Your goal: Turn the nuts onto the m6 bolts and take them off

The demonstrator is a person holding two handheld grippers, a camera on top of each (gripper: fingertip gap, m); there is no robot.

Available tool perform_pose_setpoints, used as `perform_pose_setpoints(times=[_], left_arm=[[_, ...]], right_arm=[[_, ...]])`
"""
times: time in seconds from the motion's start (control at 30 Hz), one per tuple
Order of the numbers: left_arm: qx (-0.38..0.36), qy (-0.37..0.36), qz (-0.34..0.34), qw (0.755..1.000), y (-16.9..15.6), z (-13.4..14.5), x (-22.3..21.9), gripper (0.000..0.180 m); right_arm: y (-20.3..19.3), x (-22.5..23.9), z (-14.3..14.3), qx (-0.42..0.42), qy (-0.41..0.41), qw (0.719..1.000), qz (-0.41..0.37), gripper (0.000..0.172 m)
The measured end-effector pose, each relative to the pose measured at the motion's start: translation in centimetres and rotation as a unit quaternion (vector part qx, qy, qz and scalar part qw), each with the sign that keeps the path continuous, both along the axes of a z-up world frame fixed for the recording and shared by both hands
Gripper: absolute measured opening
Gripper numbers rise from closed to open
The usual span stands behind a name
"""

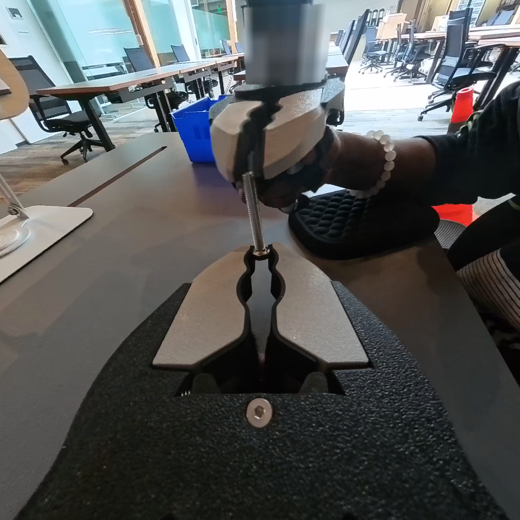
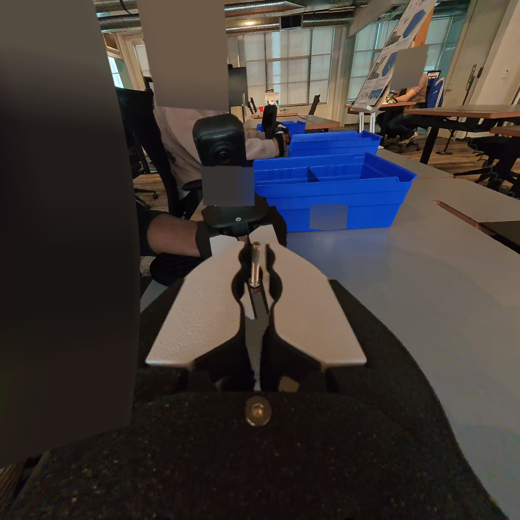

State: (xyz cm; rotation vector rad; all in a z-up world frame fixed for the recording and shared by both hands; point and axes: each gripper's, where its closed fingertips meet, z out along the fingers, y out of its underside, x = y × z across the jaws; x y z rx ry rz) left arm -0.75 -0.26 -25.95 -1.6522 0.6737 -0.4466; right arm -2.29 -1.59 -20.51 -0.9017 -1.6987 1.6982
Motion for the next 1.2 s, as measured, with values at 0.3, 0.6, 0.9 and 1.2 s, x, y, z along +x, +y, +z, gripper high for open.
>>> perform_pose_setpoints(times=[0.3, 0.6, 0.9, 1.2], left_arm=[[0.019, 0.008, 0.024, 1.0, -2.2, 1.3, -0.9, 0.008], [0.031, 0.013, 0.036, 0.999, -3.0, 1.3, -1.5, 0.008], [0.033, 0.011, 0.035, 0.999, -3.0, 1.2, -1.8, 0.008], [0.035, 0.017, 0.037, 0.999, -3.1, 1.2, -1.8, 0.008]], right_arm=[[3.5, -1.2, 2.2, -0.018, -0.06, 0.997, -0.033, 0.044], [-4.1, -16.0, 5.3, 0.256, -0.196, 0.934, 0.152, 0.044], [-13.6, -26.9, -3.6, 0.465, -0.28, 0.782, 0.306, 0.027], [-14.6, -27.7, -12.6, 0.636, -0.227, 0.607, 0.418, 0.019]])
